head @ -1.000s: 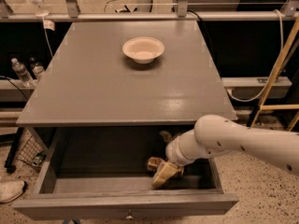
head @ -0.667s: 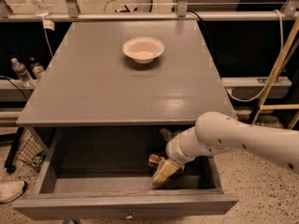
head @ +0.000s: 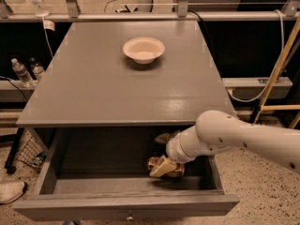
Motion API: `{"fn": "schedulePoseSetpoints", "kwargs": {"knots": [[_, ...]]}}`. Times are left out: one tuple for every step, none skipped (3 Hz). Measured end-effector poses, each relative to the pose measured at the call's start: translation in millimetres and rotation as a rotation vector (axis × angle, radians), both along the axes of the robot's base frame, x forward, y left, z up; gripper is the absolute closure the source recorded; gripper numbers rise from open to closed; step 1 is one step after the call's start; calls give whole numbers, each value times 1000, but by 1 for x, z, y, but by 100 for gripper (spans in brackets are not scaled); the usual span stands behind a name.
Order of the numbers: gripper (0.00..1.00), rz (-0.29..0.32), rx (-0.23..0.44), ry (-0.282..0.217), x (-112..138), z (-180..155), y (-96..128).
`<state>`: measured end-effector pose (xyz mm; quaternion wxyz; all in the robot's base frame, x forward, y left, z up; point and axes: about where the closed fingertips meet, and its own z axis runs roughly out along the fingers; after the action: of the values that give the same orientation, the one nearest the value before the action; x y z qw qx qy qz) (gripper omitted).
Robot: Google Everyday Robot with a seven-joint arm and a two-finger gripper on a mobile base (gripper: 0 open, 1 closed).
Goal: Pick orange can from top drawer and place on counter
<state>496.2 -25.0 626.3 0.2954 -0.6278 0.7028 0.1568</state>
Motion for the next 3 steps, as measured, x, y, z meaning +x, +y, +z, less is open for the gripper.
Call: {"fn": "schedulePoseSetpoints", "kwargs": {"knots": [[50, 10, -10, 14, -5, -5, 2], [82, 18, 6, 27, -9, -6, 3], [100, 28, 16, 15, -8, 3, 4]]}}
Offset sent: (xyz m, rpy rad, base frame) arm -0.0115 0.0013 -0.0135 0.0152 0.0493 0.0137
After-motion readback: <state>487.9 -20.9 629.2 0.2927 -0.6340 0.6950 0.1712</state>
